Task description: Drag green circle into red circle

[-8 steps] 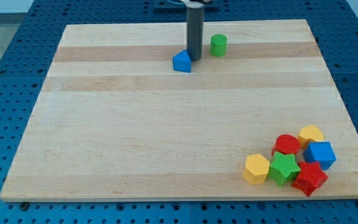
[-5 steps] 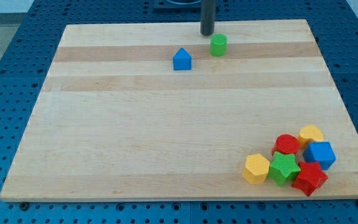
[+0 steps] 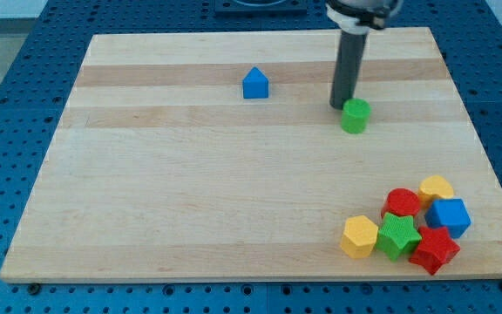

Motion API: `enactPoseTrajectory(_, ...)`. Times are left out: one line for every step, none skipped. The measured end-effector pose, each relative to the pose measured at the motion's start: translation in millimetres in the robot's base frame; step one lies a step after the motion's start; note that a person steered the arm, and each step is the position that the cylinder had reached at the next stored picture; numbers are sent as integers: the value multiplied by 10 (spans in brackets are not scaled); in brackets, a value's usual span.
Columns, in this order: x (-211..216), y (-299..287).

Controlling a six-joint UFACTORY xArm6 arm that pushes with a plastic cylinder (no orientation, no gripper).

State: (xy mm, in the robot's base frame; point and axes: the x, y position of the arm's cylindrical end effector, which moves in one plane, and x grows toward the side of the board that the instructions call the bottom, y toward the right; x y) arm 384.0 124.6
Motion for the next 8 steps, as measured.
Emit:
enactPoseTrajectory(386, 127)
enactPoseTrajectory(462, 146)
enactPoseTrajectory(246, 160)
enactPoseTrajectory(297, 378)
enactPoseTrajectory(564, 424)
enactPoseTrajectory(832, 424)
enactPoseTrajectory(1063, 424)
enactPoseTrajectory(1148, 424)
